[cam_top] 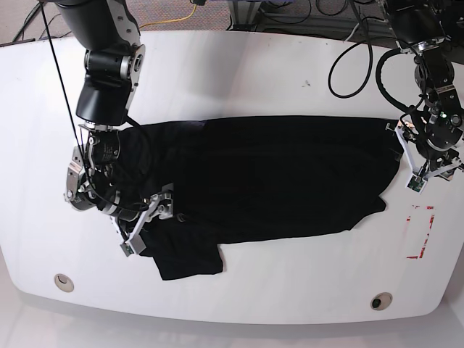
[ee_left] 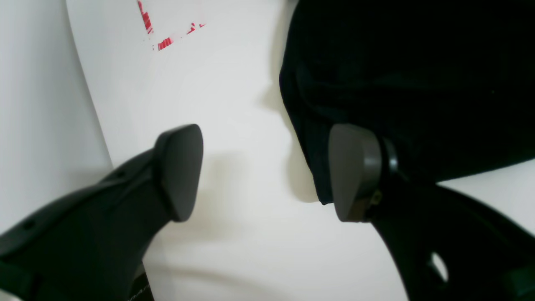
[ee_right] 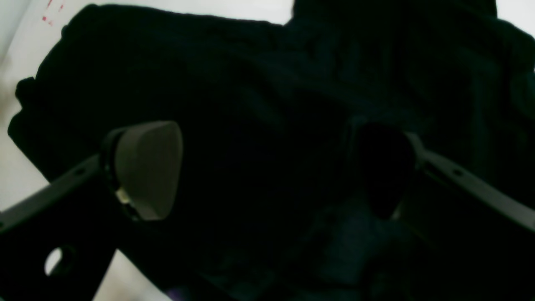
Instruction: Layout the t-shirt on the table in an organized manner, then fold the t-shirt properly
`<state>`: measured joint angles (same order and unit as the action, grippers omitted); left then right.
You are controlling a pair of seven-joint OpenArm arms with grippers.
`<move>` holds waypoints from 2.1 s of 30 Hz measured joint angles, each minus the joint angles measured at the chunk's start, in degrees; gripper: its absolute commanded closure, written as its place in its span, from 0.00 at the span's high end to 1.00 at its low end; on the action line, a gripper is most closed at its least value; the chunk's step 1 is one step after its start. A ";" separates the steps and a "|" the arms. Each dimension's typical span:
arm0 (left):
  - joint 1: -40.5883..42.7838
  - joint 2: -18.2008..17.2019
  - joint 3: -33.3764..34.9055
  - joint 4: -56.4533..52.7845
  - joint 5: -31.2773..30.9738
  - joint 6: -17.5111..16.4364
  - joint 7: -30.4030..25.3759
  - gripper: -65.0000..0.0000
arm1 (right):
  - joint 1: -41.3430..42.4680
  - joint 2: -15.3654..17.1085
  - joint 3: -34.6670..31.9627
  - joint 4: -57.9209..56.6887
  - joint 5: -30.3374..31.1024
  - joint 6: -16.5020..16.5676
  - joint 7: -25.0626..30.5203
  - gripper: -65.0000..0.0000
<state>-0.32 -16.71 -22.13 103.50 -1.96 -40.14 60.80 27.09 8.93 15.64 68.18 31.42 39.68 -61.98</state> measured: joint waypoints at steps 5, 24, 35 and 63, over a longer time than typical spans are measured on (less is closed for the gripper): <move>0.00 -0.02 0.00 0.00 0.02 0.00 0.02 0.67 | -1.70 4.74 -0.35 0.13 0.55 0.24 0.31 1.00; -0.02 0.02 0.00 0.02 0.04 0.02 0.02 0.67 | -22.23 13.35 1.95 19.85 1.38 0.74 0.79 1.00; 1.57 1.09 0.09 0.07 0.07 0.02 0.02 0.61 | -24.41 13.33 3.52 19.08 -12.74 0.48 11.15 1.00; 4.61 1.11 -3.34 0.07 0.09 0.02 -0.17 0.43 | -25.70 12.11 7.69 2.64 -14.71 0.20 26.95 0.22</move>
<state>4.29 -15.59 -25.47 103.57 -1.87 -40.12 60.62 1.39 21.04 23.33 70.83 16.71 39.88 -35.03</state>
